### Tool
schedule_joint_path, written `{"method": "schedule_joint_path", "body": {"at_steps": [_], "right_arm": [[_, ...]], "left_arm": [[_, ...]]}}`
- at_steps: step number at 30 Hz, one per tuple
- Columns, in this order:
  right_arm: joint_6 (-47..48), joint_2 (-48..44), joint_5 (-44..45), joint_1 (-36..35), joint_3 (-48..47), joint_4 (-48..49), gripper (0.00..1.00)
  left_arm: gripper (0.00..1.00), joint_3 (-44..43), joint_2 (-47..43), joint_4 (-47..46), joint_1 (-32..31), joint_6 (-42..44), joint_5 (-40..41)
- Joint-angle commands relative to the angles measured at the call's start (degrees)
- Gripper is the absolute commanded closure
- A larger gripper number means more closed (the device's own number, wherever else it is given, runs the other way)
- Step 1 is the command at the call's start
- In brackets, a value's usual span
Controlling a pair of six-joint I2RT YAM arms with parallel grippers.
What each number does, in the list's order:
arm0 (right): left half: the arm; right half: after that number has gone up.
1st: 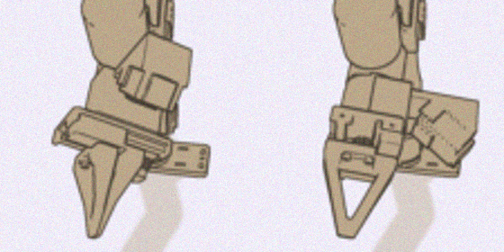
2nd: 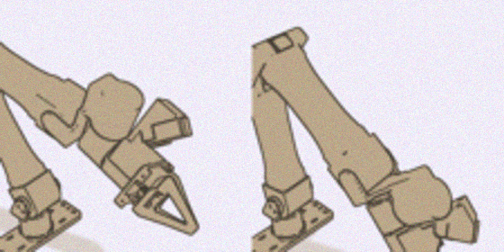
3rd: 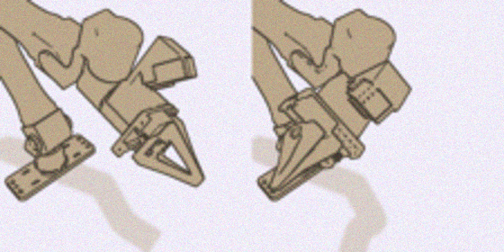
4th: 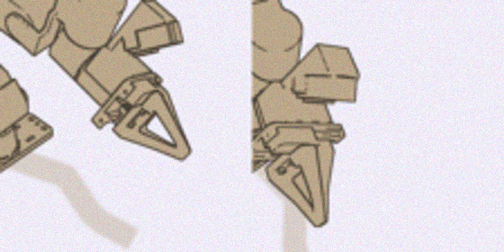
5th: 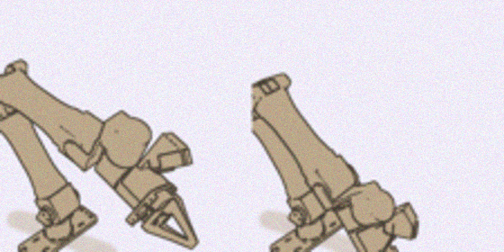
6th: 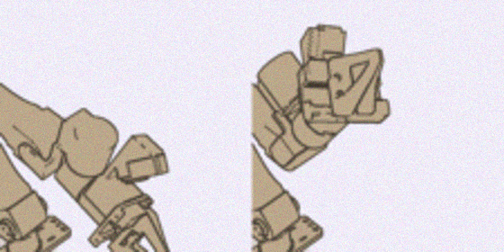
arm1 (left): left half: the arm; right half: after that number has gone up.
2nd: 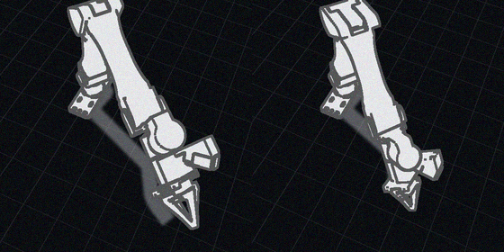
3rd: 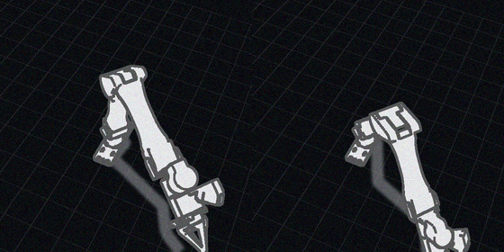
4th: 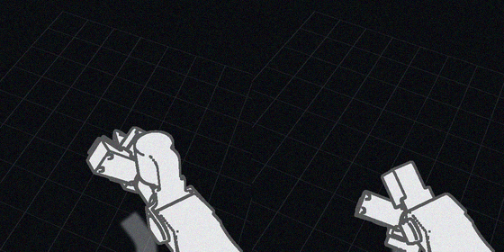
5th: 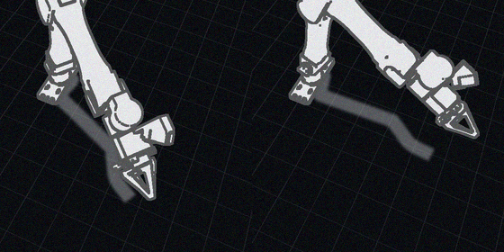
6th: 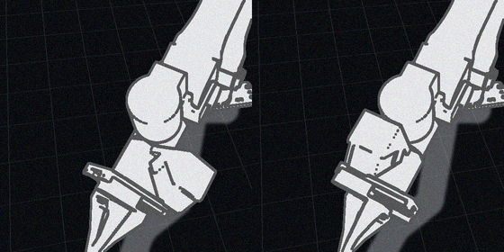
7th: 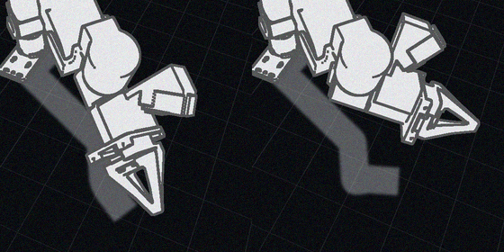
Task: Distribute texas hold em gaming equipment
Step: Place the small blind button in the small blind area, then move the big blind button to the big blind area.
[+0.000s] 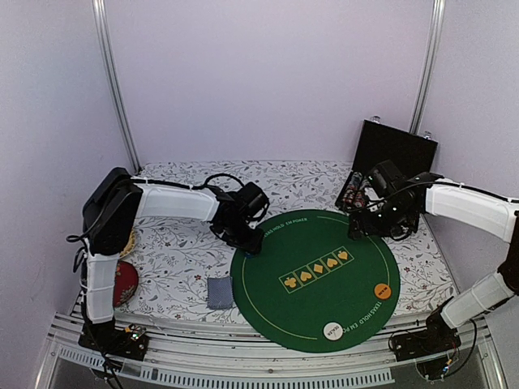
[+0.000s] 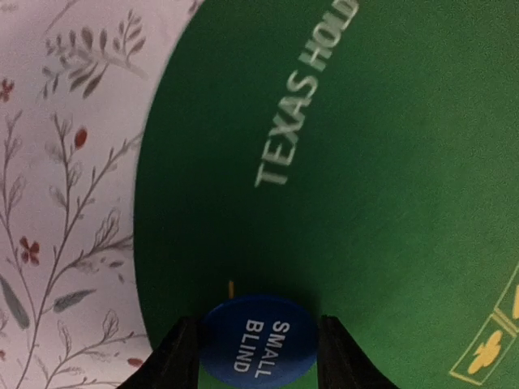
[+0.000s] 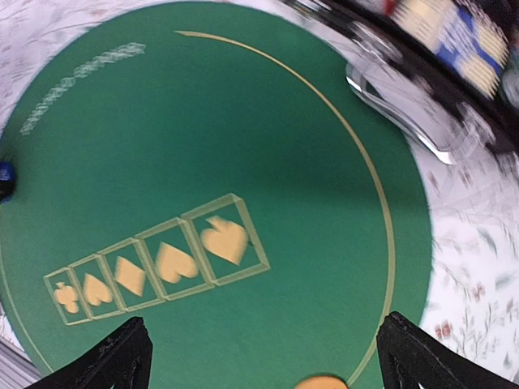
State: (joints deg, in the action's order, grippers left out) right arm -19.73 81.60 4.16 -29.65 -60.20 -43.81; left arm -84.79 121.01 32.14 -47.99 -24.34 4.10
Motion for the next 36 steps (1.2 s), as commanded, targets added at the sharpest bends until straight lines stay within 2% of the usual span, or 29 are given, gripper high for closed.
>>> {"method": "schedule_joint_path", "body": {"at_steps": [1, 3, 9, 10, 13, 18, 22, 29, 36], "right_arm": [[-7.25, -5.01, -3.86, 4.4, 7.04, -6.72, 0.01], [-9.09, -6.31, -5.48, 6.18, 10.35, -6.75, 0.01], [-11.53, -4.68, -9.64, 8.69, 15.97, -5.67, 0.01], [-12.32, -4.34, -10.02, 8.73, 17.08, -5.97, 0.01], [-13.71, -4.62, -12.57, 8.71, 19.2, -6.37, 0.01], [-16.71, -5.19, -14.24, 8.7, 21.63, -5.77, 0.25], [-18.23, -3.11, -14.2, 8.44, 22.08, -5.09, 0.34], [-20.98, 2.23, -10.88, 4.18, 19.51, -7.88, 0.33], [-22.11, 5.5, -6.94, 3.55, 17.54, -9.58, 0.5]], "left_arm": [[0.52, -2.89, 2.43, -0.43, -0.45, 2.74, -1.59], [0.46, -2.46, 2.47, -0.75, -0.54, 3.33, -2.34], [0.04, -4.07, -0.78, 0.7, -0.37, 7.39, -5.17], [0.02, -4.47, -2.05, 1.19, -0.09, 8.32, -5.56], [0.02, -4.84, -7.35, 2.54, 1.89, 11.1, -8.64], [0.02, -0.55, -18.71, 4.02, 8.99, 13.25, -10.06], [0.02, 2.85, -24.91, 4.6, 12.95, 15.04, -8.03], [0.02, 4.84, -30.59, 4.11, 14.56, 16.86, -6.36], [0.02, 7.14, -33.97, 1.45, 15.27, 17.55, -7.47]]}}
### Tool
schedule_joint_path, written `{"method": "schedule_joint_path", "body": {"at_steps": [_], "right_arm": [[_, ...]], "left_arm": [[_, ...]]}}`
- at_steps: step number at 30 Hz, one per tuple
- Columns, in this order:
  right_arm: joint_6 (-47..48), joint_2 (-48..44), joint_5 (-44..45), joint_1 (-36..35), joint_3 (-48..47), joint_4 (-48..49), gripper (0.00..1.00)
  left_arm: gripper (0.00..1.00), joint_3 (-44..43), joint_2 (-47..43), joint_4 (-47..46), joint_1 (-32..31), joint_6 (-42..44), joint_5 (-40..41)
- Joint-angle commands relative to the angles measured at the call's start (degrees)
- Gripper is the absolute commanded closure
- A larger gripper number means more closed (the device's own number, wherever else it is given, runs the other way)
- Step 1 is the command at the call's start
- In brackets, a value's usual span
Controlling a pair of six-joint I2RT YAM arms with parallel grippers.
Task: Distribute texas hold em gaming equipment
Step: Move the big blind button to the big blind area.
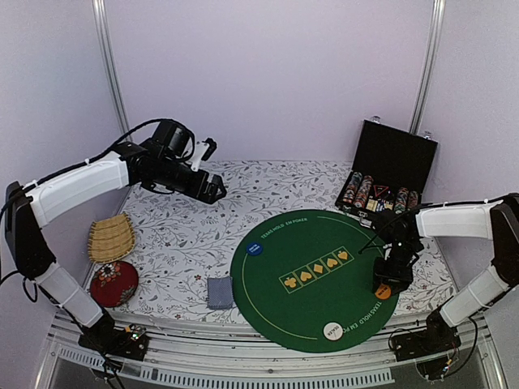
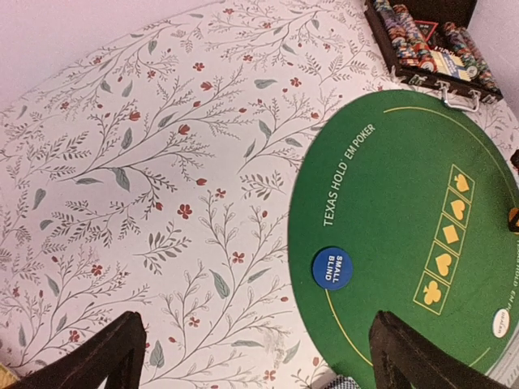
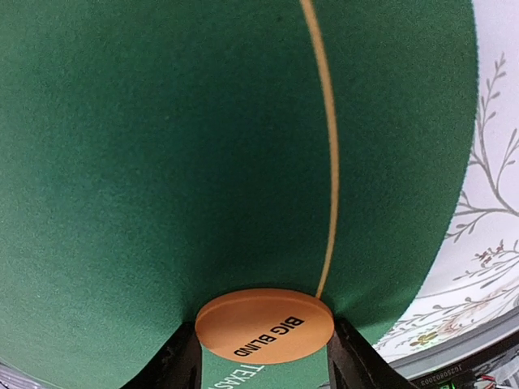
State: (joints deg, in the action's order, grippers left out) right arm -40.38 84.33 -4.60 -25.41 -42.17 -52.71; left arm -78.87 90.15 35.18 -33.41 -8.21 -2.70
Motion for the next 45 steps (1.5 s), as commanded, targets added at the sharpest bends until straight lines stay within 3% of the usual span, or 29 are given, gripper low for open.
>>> {"method": "schedule_joint_path", "body": {"at_steps": [1, 6, 16, 33, 45], "right_arm": [[-1.39, 3.35, 2.46, -0.69, -0.83, -0.92, 0.51], [-0.42, 2.76, 2.72, -0.69, -2.33, -0.12, 0.6], [3.48, 4.73, 3.67, -0.73, -11.25, 3.91, 0.62], [19.58, 39.18, 8.04, 0.62, -54.48, 3.78, 0.61], [22.42, 49.58, 3.65, -0.67, -65.54, 3.95, 0.62]], "left_arm": [[0.02, 1.54, -3.43, -1.75, 0.83, 1.52, -0.49], [0.02, 3.27, -4.24, -3.04, 1.54, 1.62, -0.51], [0.02, 4.62, -5.32, -4.07, 2.98, 1.96, 0.83], [0.02, 8.8, -6.48, -7.23, 7.05, 2.05, 1.35], [0.02, 8.91, -5.8, -7.41, 8.64, 2.14, 0.75]]}}
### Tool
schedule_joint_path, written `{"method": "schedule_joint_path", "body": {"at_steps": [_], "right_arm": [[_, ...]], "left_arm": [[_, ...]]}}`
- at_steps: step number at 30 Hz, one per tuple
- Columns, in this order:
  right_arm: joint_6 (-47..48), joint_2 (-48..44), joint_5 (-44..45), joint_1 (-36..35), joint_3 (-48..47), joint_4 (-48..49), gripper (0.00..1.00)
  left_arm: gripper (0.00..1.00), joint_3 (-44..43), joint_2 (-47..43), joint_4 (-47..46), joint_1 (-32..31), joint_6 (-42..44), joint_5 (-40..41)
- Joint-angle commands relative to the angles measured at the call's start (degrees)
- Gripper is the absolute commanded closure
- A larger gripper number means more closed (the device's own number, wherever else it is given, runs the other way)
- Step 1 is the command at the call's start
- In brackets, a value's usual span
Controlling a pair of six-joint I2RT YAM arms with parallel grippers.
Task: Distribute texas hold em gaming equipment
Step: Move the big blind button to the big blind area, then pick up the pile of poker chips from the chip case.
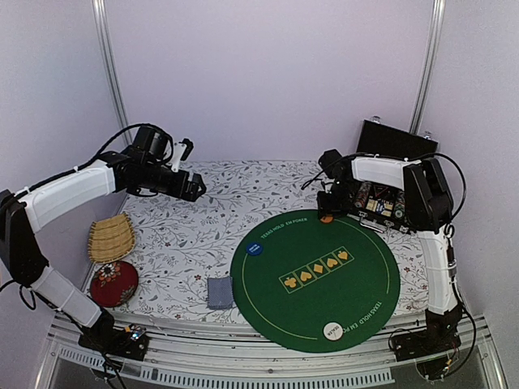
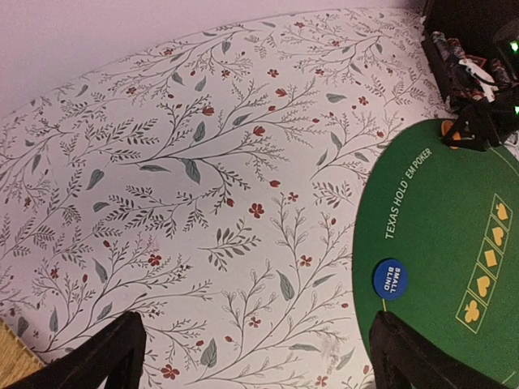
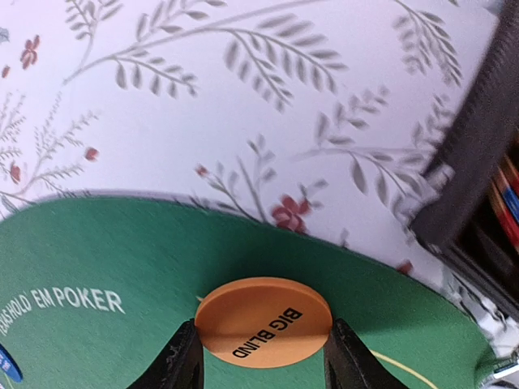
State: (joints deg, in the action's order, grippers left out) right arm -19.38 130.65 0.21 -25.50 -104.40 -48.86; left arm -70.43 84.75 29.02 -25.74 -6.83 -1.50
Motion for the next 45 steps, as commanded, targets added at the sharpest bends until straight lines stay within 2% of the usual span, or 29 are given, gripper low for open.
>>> {"method": "schedule_joint_path", "body": {"at_steps": [1, 11, 14, 19, 20, 22, 23, 27, 31, 37, 40, 45], "right_arm": [[1.44, 3.37, -1.05, -0.6, -3.61, 0.16, 0.62], [3.09, 4.94, -2.34, -3.02, -6.14, -0.17, 0.6], [3.52, 5.54, -2.58, -3.41, -6.84, -0.31, 0.56], [3.92, 2.73, -1.37, -3.67, -6.96, -1.19, 0.34], [4.12, 1.5, -1.24, -3.77, -6.96, -1.47, 0.27], [5.08, -0.8, -2.35, -3.87, -6.96, -1.58, 0.03], [5.69, -2.28, -3.19, -3.88, -6.96, -1.54, 0.0], [9.07, -10.58, -6.58, -3.87, -4.79, 1.27, 0.01], [15.8, -23.04, -8.45, -3.16, 3.58, 9.66, 0.01], [34.03, -38.2, -10.8, 1.38, 18.97, 21.74, 0.01], [37.94, -40.28, -15.89, 5.35, 19.46, 21.93, 0.01], [44.31, -36.93, -20.87, 10.69, 16.44, 17.28, 0.01]], "left_arm": [[0.02, 0.52, -0.4, -1.24, 1.01, 0.77, -0.42], [0.02, 0.57, -0.19, -1.24, 1.53, 0.9, -0.99], [0.02, 0.63, -0.28, -1.22, 1.52, 0.94, -1.03], [0.02, 0.76, -0.61, -1.28, 1.64, 1.03, -0.99], [0.02, 0.78, -0.68, -1.32, 1.65, 1.03, -0.97], [0.02, 0.87, -0.87, -1.33, 1.65, 1.07, -0.82], [0.02, 0.91, -0.96, -1.44, 1.65, 1.11, -0.8], [0.02, 1.08, -1.01, -1.5, 1.63, 1.38, -0.7], [0.02, 1.17, -1.32, -1.5, 1.7, 1.55, -0.54], [0.02, 1.38, -2.01, -1.72, 1.65, 1.73, -0.55], [0.02, 1.53, -2.26, -1.92, 1.74, 1.9, -0.46], [0.02, 1.62, -2.27, -1.94, 1.74, 2.0, -0.51]]}}
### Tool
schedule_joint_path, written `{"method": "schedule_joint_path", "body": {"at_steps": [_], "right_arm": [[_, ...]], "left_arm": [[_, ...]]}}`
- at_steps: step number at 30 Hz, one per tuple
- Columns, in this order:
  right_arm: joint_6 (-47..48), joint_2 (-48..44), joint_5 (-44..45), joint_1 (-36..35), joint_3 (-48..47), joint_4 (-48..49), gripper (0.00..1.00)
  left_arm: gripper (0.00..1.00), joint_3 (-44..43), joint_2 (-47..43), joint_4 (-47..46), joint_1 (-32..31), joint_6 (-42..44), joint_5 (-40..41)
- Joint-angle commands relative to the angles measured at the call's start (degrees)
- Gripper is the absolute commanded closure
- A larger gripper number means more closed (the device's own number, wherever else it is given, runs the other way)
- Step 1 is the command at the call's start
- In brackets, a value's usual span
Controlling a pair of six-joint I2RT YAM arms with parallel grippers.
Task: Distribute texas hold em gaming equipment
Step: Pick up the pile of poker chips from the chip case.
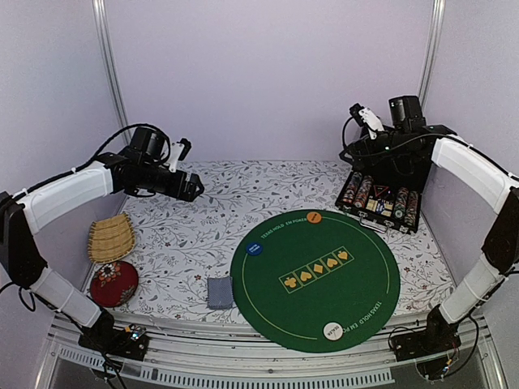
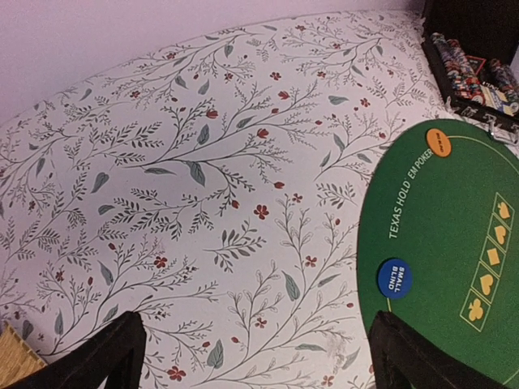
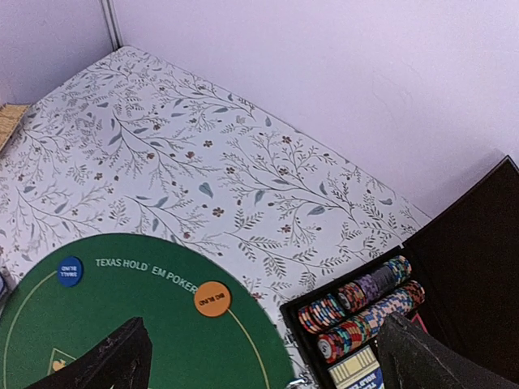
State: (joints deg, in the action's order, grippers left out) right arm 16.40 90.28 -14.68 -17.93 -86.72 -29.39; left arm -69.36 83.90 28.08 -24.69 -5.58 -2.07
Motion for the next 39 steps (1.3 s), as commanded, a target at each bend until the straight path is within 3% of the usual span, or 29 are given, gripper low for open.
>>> {"method": "schedule_joint_path", "body": {"at_steps": [1, 6, 11, 16, 21, 30, 39], "right_arm": [[10.51, 4.54, -6.85, 3.84, -2.36, -3.98, 0.0], [16.11, 10.57, -7.68, 8.67, -7.51, -10.53, 0.05], [17.73, 17.61, -0.58, 11.73, -8.28, -11.4, 0.09], [18.84, 23.52, 3.01, 11.78, -8.53, -11.11, 0.13], [18.34, 28.9, 4.06, 11.78, -12.52, -12.63, 0.27], [18.83, 33.96, 3.73, 10.83, -14.9, -14.57, 0.28], [19.07, 37.59, 7.54, 9.36, -14.94, -14.93, 0.42]], "left_arm": [[0.02, 0.59, -1.41, -1.0, 0.64, 0.85, 0.09], [0.02, 0.72, -1.49, -1.0, 0.63, 1.01, 0.41], [0.02, 0.81, -1.37, -1.05, 0.65, 1.26, 0.59], [0.02, 0.9, -1.03, -1.09, 0.63, 1.45, 1.02], [0.02, 0.98, -0.29, -1.05, 0.69, 1.66, 1.23], [0.02, 0.9, 0.81, -1.09, 1.02, 1.81, 1.3], [0.02, 0.9, 1.35, -1.07, 1.53, 1.77, 0.94]]}}
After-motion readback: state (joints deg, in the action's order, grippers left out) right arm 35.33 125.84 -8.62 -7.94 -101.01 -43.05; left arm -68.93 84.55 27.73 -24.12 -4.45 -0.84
